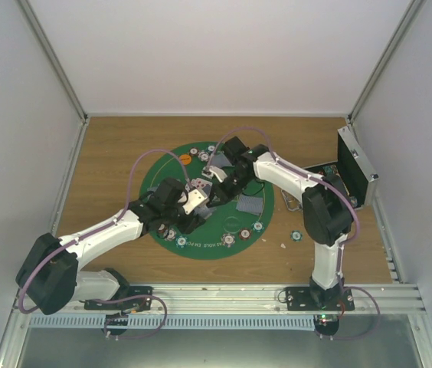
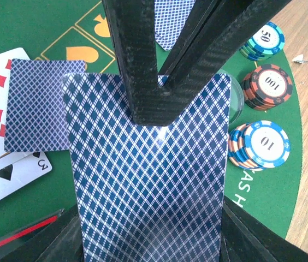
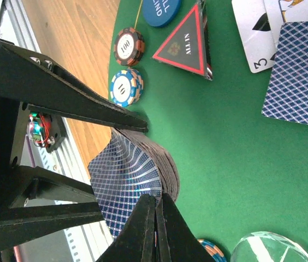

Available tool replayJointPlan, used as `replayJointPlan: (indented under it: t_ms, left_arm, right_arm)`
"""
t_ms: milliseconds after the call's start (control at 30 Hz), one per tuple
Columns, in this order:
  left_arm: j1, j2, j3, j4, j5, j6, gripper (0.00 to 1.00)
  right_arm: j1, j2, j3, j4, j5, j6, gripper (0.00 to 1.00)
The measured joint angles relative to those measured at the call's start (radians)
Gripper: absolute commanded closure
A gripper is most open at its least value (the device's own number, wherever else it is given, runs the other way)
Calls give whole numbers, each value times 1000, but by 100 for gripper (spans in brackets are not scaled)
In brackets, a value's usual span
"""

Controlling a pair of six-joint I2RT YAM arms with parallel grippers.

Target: Distribute texas hold em gaming equipment

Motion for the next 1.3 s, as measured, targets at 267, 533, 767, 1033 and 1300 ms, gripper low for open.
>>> replayJointPlan:
  t_ms: [267,533,767,1033,1300]
  left_arm:
    - [0,0,0,7,-23,-1,45]
    - [118,21,0,6,-39,-28,45]
    - [241,21,2,7,-54,-50,45]
    - [247,21,2,7,-58,-57,45]
    - [249,21,2,8,-58,-57,45]
  right_arm:
    - [-57,-42,0,-9,60,11,99]
    - [-214,-54,0,31,146,47,99]
    - [-193,42,2,79,56,26,99]
    - [-169,143,7,150,-25,38,99]
    - [-169,188,33,186,-40,48,89]
